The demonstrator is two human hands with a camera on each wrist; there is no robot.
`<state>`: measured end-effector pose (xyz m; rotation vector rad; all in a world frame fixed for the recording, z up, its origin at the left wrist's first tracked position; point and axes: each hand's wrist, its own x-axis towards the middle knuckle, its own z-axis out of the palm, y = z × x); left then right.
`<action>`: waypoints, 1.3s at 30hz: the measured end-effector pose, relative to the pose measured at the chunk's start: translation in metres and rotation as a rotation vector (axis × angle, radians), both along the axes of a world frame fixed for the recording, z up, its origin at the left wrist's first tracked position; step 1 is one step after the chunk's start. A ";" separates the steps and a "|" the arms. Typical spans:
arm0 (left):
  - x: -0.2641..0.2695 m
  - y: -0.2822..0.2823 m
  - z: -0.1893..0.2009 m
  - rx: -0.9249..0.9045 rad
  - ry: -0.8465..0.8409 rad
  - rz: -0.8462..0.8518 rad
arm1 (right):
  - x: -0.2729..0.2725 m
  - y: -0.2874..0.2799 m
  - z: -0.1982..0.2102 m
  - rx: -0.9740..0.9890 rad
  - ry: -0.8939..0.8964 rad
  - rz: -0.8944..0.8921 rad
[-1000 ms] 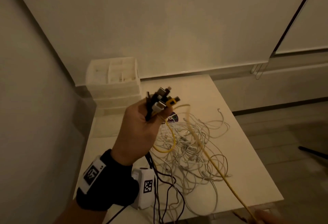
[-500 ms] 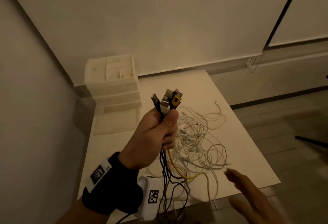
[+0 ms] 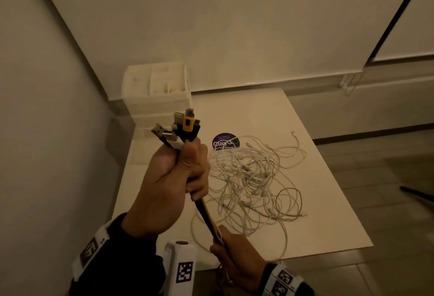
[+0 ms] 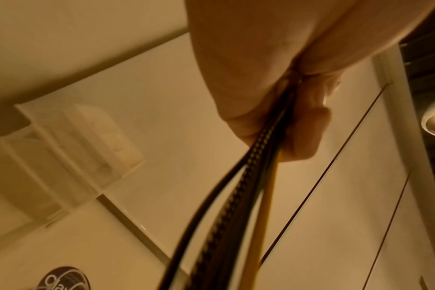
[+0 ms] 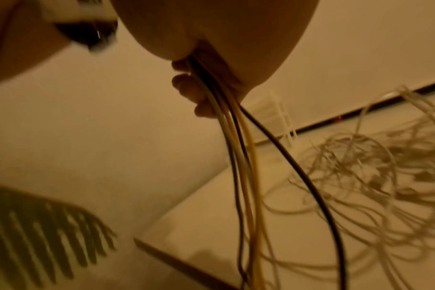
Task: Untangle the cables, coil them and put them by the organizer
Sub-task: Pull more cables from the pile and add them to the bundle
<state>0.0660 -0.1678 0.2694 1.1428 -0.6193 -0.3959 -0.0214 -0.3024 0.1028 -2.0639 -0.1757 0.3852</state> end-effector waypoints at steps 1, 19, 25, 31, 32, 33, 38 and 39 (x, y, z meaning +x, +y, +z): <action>0.000 0.001 0.000 -0.001 -0.006 0.006 | 0.000 0.000 -0.013 0.004 0.075 -0.009; 0.002 -0.020 -0.016 -0.040 0.079 0.094 | -0.004 -0.080 -0.052 -0.136 0.148 0.124; 0.006 -0.039 -0.016 -0.022 0.047 0.101 | 0.016 -0.158 -0.077 -0.600 0.306 -0.184; 0.008 -0.047 -0.020 -0.001 0.048 0.115 | 0.008 -0.153 -0.118 -0.660 0.517 -0.416; 0.009 -0.047 -0.020 0.005 0.047 0.121 | 0.008 -0.150 -0.121 -0.642 0.520 -0.436; 0.010 -0.048 -0.020 0.014 0.048 0.128 | 0.010 -0.148 -0.119 -0.622 0.535 -0.450; 0.015 -0.051 -0.022 0.071 0.061 0.217 | 0.025 -0.148 -0.075 0.043 0.568 -0.696; 0.016 -0.052 -0.022 0.086 0.070 0.242 | 0.030 -0.148 -0.058 0.258 0.584 -0.770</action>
